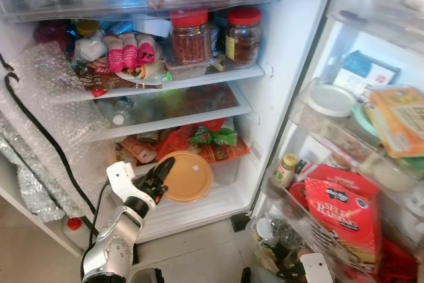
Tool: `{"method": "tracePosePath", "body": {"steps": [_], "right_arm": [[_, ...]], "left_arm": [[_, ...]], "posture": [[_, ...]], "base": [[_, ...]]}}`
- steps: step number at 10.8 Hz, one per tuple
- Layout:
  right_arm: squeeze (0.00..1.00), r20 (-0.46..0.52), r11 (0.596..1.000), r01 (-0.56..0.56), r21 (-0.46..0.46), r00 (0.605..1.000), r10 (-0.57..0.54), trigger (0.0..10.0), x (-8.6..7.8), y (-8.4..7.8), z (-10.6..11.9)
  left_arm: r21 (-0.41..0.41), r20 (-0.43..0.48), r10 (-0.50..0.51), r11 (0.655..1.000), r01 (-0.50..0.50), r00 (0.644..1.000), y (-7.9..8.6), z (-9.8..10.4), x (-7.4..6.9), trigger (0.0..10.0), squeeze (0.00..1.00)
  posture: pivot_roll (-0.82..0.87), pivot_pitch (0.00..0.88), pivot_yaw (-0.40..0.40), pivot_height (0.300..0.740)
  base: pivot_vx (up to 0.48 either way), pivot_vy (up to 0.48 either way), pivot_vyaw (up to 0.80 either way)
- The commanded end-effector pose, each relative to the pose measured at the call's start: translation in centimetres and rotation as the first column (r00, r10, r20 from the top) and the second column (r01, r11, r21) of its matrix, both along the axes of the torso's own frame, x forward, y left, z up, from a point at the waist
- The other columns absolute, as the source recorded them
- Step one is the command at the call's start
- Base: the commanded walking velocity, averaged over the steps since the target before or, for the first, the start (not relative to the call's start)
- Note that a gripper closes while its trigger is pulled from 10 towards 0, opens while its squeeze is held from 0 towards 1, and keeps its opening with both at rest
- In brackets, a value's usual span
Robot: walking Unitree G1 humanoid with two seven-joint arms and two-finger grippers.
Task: Restocking fridge
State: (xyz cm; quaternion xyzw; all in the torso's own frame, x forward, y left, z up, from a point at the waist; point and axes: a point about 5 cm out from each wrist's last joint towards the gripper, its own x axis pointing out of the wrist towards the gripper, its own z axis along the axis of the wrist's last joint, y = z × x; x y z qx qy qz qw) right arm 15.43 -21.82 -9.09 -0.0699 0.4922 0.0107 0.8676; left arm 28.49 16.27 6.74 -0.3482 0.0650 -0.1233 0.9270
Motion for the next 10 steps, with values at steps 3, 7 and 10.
{"method": "tracePosePath", "body": {"steps": [3,7,10], "right_arm": [[0.00,-0.023,1.000,-0.007,0.011,1.000,0.007,10.0,-0.36,0.14,-0.19],[0.00,-0.024,1.000,-0.010,0.014,1.000,0.010,10.0,-0.34,0.16,-0.18],[0.00,-0.024,1.000,-0.014,0.015,1.000,0.014,10.0,-0.33,0.18,-0.18]], "left_arm": [[0.002,0.011,0.001,1.000,-0.001,1.000,-0.09,0.27,0.30,10.0,0.00],[0.000,0.014,0.008,1.000,-0.008,1.000,0.03,0.31,0.34,10.0,0.00],[0.001,0.014,0.010,1.000,-0.010,1.000,0.03,0.28,0.32,10.0,0.00]], "posture": [[-0.10,0.000,-0.045,0.628],[-0.10,0.000,-0.045,0.628],[-0.10,0.000,-0.046,0.628]], "base": [[0.000,0.000,0.00],[0.211,0.000,0.00],[0.308,0.000,0.00]]}}
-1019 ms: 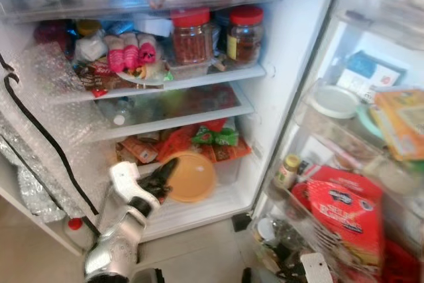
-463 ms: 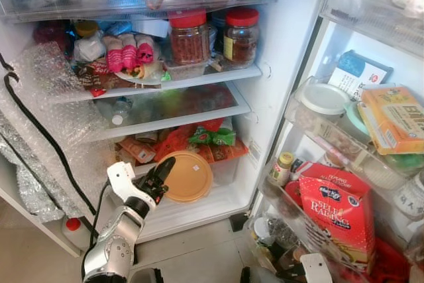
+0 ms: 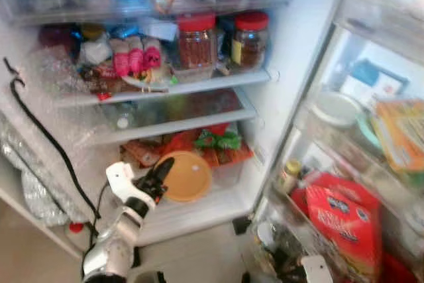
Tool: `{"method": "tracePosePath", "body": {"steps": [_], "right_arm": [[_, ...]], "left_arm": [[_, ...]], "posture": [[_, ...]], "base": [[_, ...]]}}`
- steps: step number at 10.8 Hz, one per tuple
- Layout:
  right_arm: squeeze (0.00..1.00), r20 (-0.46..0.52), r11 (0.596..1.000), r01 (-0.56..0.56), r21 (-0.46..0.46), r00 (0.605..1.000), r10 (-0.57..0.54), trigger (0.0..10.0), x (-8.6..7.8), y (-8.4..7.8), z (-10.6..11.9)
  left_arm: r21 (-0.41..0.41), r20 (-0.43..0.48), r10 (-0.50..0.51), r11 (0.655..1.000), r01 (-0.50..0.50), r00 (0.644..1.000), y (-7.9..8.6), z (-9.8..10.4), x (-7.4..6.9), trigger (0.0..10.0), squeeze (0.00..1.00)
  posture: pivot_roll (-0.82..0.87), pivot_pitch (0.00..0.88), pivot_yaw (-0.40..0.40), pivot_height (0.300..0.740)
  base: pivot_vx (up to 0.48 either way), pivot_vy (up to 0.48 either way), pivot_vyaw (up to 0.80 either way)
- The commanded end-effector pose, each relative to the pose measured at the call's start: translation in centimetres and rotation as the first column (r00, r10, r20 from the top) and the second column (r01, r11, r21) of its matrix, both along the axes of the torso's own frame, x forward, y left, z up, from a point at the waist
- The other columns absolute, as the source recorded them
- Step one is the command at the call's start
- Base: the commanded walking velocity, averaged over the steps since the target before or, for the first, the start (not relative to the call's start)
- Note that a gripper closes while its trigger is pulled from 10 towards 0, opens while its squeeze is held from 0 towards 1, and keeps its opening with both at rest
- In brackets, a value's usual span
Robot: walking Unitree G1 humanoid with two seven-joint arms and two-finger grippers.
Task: Restocking fridge
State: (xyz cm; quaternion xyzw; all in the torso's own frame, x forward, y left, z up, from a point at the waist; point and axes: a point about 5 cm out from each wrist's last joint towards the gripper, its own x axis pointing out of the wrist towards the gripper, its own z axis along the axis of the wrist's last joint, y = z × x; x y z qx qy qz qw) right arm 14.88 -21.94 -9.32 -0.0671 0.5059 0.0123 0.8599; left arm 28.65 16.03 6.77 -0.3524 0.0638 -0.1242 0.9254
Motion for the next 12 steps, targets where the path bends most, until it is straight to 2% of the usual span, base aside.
{"method": "tracePosePath", "body": {"steps": [1,12], "right_arm": [[0.00,0.008,1.000,-0.018,0.009,1.000,0.018,10.0,0.23,0.30,0.05],[0.00,0.008,1.000,-0.014,0.013,1.000,0.014,10.0,0.19,0.31,0.03]], "left_arm": [[0.009,0.012,0.011,1.000,-0.011,1.000,0.26,0.25,0.17,10.0,0.00],[0.000,0.022,0.003,1.000,-0.003,1.000,-0.06,0.37,0.53,10.0,0.00]], "posture": [[-0.10,0.000,-0.046,0.628],[-0.10,0.000,-0.042,0.628]], "base": [[0.315,0.000,0.00],[0.317,0.000,0.00]]}}
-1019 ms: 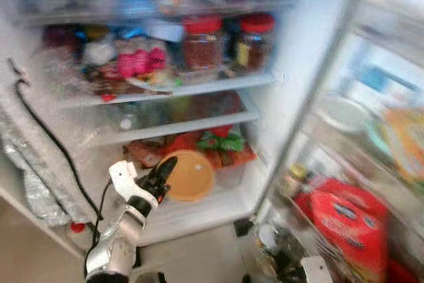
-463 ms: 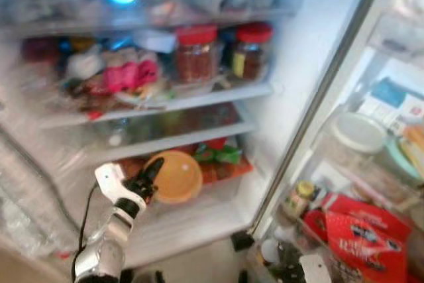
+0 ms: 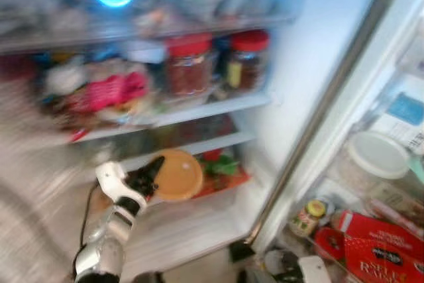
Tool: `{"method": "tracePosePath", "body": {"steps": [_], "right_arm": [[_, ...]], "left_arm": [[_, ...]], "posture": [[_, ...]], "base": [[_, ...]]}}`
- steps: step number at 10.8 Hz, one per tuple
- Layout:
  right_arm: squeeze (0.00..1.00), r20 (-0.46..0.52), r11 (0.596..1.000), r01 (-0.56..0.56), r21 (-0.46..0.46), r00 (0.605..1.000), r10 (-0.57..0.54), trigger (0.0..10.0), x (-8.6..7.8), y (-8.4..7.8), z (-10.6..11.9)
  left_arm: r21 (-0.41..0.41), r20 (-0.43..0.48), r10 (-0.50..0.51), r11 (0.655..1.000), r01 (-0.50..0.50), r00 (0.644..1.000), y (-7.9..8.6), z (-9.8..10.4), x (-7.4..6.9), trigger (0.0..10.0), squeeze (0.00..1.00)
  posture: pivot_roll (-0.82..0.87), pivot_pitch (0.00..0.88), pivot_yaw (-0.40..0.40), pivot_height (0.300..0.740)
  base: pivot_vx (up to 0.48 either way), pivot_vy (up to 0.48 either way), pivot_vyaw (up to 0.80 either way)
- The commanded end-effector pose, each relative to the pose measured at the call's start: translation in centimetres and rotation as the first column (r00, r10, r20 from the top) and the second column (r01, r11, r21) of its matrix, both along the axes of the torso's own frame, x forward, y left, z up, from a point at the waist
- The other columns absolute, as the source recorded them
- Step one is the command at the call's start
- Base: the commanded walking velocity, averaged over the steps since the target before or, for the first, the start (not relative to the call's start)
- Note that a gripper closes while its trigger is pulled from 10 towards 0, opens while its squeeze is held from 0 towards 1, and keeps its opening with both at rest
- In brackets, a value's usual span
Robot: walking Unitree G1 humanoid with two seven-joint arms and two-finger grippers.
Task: Restocking fridge
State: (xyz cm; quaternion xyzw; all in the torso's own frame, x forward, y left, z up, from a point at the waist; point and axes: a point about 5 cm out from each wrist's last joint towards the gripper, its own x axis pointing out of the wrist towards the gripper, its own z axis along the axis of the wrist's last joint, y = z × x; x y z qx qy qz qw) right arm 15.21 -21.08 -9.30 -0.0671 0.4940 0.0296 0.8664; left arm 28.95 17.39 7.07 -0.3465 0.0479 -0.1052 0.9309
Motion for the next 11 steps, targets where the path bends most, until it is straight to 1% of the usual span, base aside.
{"method": "tracePosePath", "body": {"steps": [1,4,5,6,8,11], "right_arm": [[0.00,-0.018,1.000,0.013,-0.007,1.000,-0.013,10.0,-0.1,-0.6,0.0],[0.00,-0.017,1.000,0.009,-0.007,1.000,-0.009,10.0,-0.1,-0.5,0.0],[0.00,-0.017,1.000,0.009,-0.006,1.000,-0.009,10.0,-0.1,-0.5,0.0],[0.00,-0.017,1.000,0.009,-0.005,1.000,-0.009,10.0,-0.1,-0.5,0.0],[0.00,-0.017,1.000,0.011,-0.005,1.000,-0.011,10.0,-0.1,-0.5,0.0],[0.00,-0.017,1.000,0.011,-0.005,1.000,-0.011,10.0,-0.1,-0.5,0.0]], "left_arm": [[-0.013,0.005,-0.040,0.999,0.040,0.999,-1.5,0.1,0.3,10.0,0.00],[-0.023,0.011,-0.023,0.999,0.023,1.000,-1.5,0.2,0.6,10.0,0.00],[-0.010,0.014,0.013,1.000,-0.013,1.000,-1.4,0.3,1.0,10.0,0.00],[-0.005,-0.014,0.115,0.993,-0.115,0.993,-0.6,0.2,1.7,10.0,0.00],[-0.051,-0.023,0.151,0.987,-0.152,0.988,-0.2,0.3,2.2,10.0,0.00],[-0.050,-0.021,0.163,0.985,-0.164,0.986,-0.2,0.2,2.4,10.0,0.00]], "posture": [[-0.10,0.000,-0.043,0.628],[-0.10,0.000,-0.044,0.628],[-0.10,0.000,-0.043,0.628],[-0.10,0.000,-0.044,0.628],[-0.11,0.000,-0.043,0.628],[-0.11,0.000,-0.043,0.628]], "base": [[0.315,0.000,0.00],[0.316,0.000,0.00],[0.277,0.000,0.00],[0.000,0.000,0.00],[0.000,0.000,0.00],[0.000,0.000,0.00]]}}
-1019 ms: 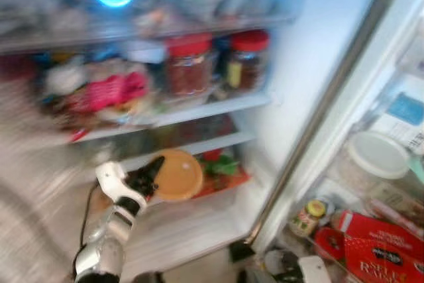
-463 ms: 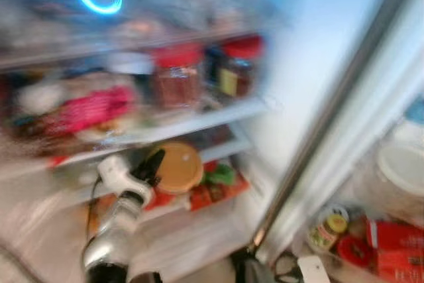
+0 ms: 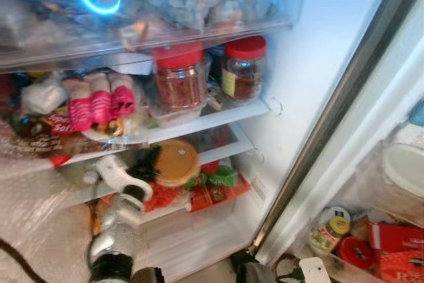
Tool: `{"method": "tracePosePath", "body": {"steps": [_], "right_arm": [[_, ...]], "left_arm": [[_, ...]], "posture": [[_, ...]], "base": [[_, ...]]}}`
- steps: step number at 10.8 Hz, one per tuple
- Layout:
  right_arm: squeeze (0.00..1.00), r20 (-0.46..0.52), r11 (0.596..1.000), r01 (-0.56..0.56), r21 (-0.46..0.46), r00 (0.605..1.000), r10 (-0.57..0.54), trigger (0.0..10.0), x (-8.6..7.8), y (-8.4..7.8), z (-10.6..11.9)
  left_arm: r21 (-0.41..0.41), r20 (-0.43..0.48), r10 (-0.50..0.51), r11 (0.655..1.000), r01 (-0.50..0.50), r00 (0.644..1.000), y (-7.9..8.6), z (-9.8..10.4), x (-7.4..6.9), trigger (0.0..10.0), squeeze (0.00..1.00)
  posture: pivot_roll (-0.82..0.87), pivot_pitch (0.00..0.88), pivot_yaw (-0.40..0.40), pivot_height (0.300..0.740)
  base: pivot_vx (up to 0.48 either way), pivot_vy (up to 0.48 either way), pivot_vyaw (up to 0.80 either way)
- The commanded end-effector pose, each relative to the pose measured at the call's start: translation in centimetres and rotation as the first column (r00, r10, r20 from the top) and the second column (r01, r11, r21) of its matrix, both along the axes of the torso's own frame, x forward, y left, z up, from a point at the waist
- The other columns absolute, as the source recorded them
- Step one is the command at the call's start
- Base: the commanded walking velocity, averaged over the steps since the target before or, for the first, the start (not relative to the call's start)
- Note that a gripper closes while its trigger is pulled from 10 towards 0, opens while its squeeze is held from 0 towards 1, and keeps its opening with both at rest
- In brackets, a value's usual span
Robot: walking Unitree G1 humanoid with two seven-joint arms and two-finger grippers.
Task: Restocking fridge
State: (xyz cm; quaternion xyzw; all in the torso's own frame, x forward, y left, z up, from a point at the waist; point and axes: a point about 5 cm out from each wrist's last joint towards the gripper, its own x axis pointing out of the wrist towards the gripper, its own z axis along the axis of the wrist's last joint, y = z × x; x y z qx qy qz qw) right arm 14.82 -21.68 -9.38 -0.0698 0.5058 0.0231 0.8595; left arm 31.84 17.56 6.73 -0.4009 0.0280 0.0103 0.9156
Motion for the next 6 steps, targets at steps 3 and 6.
{"method": "tracePosePath", "body": {"steps": [3,6], "right_arm": [[0.00,0.010,1.000,-0.004,0.009,1.000,0.004,10.0,0.3,0.2,0.1],[0.00,0.012,1.000,-0.003,0.009,1.000,0.003,10.0,0.3,0.3,0.1]], "left_arm": [[-0.067,-0.020,0.189,0.979,-0.190,0.982,2.4,0.6,1.2,10.0,0.00],[-0.094,-0.037,0.279,0.955,-0.281,0.960,3.4,0.9,2.2,10.0,0.00]], "posture": [[-0.11,0.000,-0.044,0.628],[-0.11,0.000,-0.045,0.628]], "base": [[0.000,0.000,0.00],[0.000,0.000,0.00]]}}
